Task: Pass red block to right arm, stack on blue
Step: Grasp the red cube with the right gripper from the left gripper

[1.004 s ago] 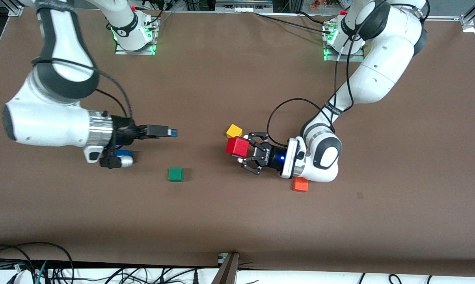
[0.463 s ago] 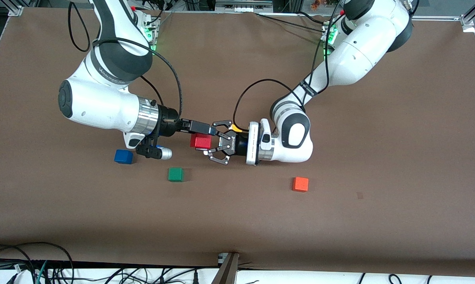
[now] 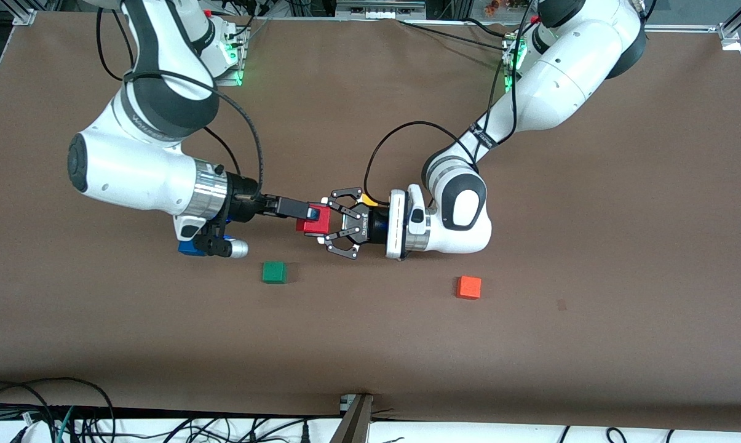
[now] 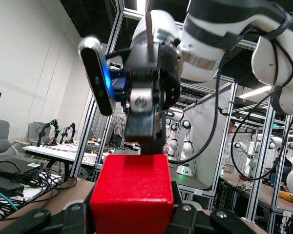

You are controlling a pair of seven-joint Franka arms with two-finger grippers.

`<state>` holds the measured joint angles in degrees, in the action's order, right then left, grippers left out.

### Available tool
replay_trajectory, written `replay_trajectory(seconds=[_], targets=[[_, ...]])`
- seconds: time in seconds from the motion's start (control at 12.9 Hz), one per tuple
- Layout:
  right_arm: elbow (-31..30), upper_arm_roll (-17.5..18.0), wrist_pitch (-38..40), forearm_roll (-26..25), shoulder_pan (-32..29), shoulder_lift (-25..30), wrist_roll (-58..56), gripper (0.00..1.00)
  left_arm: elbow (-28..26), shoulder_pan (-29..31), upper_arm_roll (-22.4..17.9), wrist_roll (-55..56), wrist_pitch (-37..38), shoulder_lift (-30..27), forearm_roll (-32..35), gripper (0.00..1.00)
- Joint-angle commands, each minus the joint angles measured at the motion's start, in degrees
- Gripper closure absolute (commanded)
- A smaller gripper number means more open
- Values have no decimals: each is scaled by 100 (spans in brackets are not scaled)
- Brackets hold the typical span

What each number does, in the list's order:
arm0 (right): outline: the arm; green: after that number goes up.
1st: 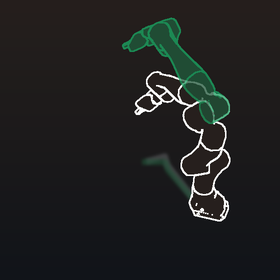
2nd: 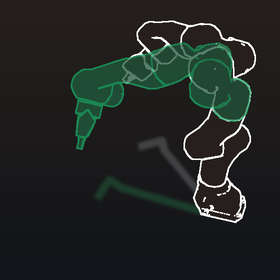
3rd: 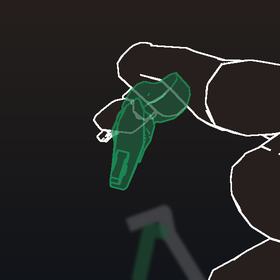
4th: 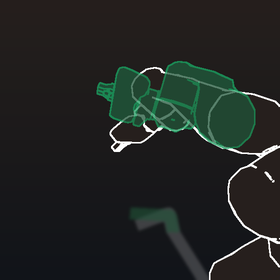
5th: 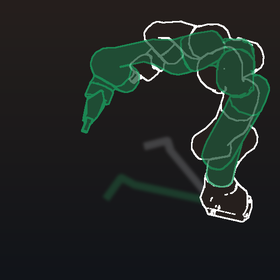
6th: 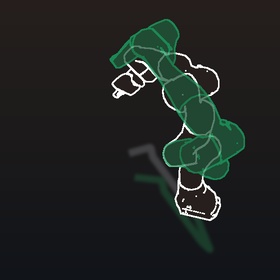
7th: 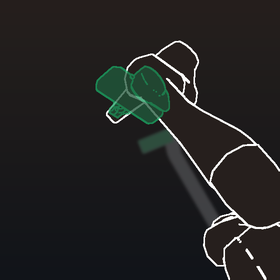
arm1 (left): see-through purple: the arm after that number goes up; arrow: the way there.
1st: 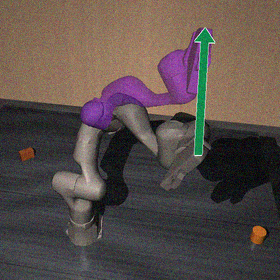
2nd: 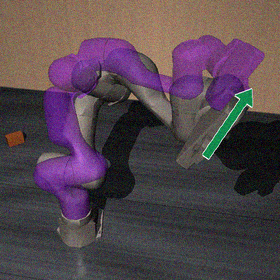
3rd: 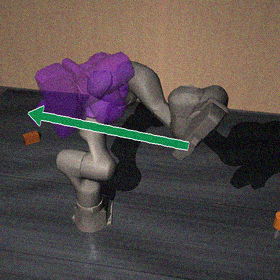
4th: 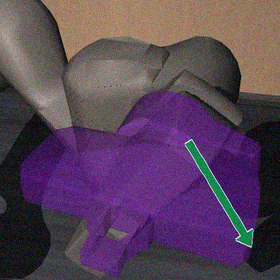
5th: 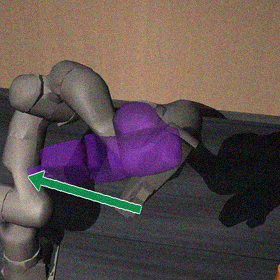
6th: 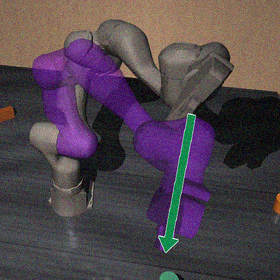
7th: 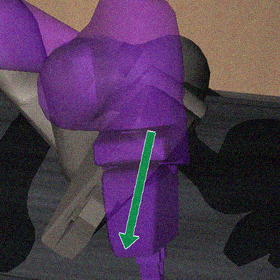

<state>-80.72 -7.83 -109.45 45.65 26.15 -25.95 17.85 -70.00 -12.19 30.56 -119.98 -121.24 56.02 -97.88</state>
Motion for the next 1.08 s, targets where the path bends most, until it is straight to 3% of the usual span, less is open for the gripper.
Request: replay_trajectory(seconds=[0.0, 0.23, 0.54, 0.62, 0.77, 0.85, 1.0], targets=[[-23, 18, 38, 58, -4, -59, -150, 0, -49, 23, 20, 36, -58, -126, -161, 100], [-14, 27, -6, 111, -13, -86, -150, 0, -49, 32, 99, 36, -58, -126, -170, 100], [-5, 35, -190, 542, 31, -138, -98, 0, -49, 23, 99, -25, -41, -126, -188, 100], [-5, 35, -191, 550, 31, -147, -115, 7, -31, -11, 90, 10, -41, -118, -188, 100], [-5, 35, -191, 568, 31, -147, -71, 79, -40, -21, 90, 28, -41, -118, -214, 100], [-5, 35, -191, 568, 31, -156, -71, 98, -40, -21, 99, 36, -41, -118, -240, 100], [12, 35, -182, 559, 31, -156, -71, 100, -49, -21, 99, 36, -41, -118, -232, 100]])
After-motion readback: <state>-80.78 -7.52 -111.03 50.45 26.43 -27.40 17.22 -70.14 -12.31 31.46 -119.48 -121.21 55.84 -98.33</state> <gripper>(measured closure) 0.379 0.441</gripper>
